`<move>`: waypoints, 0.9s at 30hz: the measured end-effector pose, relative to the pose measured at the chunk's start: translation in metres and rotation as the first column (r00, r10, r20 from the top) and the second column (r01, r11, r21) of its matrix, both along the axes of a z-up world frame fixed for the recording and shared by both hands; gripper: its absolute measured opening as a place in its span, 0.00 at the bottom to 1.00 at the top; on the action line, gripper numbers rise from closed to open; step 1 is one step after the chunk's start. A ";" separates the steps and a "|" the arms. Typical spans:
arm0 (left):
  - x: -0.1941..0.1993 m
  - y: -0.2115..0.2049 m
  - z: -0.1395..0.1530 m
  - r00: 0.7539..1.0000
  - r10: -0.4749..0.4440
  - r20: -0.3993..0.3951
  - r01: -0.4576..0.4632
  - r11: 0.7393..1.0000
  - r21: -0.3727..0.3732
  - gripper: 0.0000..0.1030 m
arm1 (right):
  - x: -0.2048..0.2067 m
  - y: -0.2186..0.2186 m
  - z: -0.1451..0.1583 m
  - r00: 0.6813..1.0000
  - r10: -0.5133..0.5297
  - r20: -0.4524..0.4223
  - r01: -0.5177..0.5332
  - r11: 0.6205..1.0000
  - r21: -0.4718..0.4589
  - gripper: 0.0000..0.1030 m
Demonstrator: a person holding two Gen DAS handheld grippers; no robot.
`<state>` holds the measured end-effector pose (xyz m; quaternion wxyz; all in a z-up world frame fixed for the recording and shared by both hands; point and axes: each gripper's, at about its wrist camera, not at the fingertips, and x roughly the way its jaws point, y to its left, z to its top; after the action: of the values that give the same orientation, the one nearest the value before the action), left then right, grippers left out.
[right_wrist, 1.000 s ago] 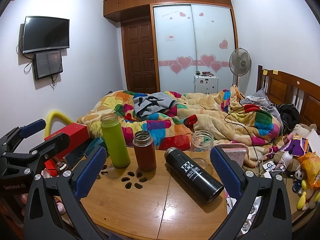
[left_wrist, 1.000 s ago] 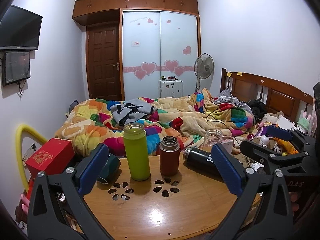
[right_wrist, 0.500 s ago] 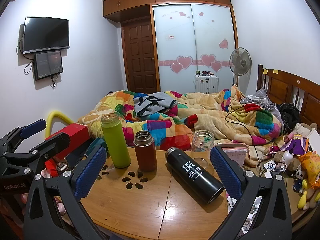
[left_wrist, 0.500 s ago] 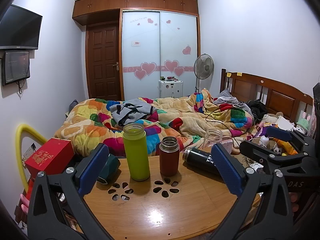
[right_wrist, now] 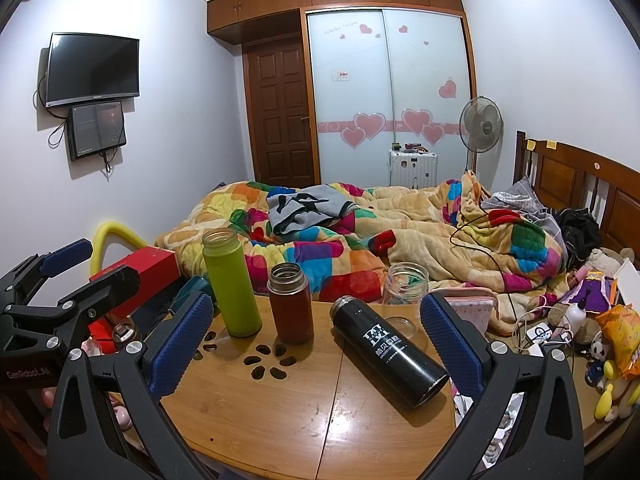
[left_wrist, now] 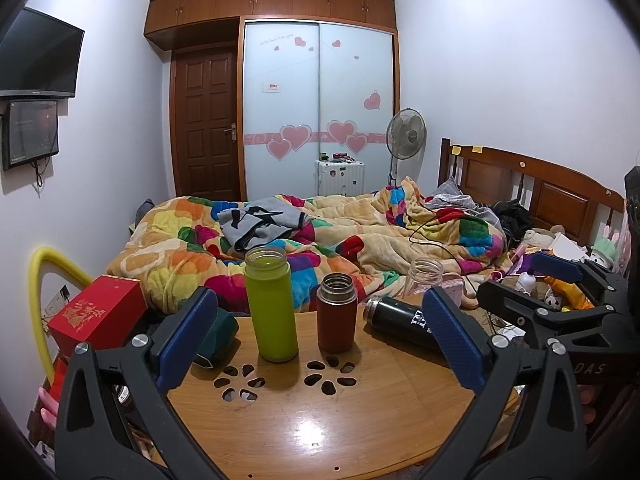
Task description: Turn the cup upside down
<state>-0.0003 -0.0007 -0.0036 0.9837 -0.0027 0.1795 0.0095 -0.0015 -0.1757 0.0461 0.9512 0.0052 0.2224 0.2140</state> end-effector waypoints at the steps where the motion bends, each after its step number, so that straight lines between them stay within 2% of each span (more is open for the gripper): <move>1: 0.000 0.000 0.000 1.000 0.001 0.000 -0.001 1.000 0.001 1.00 | 0.000 0.000 0.000 1.000 0.000 0.001 0.000 1.000 0.000 1.00; 17: 0.001 -0.001 0.003 1.000 -0.011 -0.018 0.011 1.000 -0.002 1.00 | 0.001 0.003 0.002 1.000 0.013 0.010 -0.013 1.000 -0.008 1.00; 23: 0.015 0.017 -0.008 0.997 -0.004 -0.077 0.004 1.000 -0.005 1.00 | 0.004 0.005 -0.001 1.000 0.013 0.005 -0.013 1.000 -0.012 1.00; 27: 0.034 0.041 -0.026 0.990 0.028 -0.137 -0.030 1.000 -0.010 1.00 | 0.010 0.007 -0.007 1.000 0.011 -0.017 -0.011 1.000 -0.017 1.00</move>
<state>0.0335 0.0398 -0.0296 0.9688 -0.0104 0.2468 0.0228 0.0085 -0.1685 0.0392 0.9481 -0.0022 0.2321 0.2174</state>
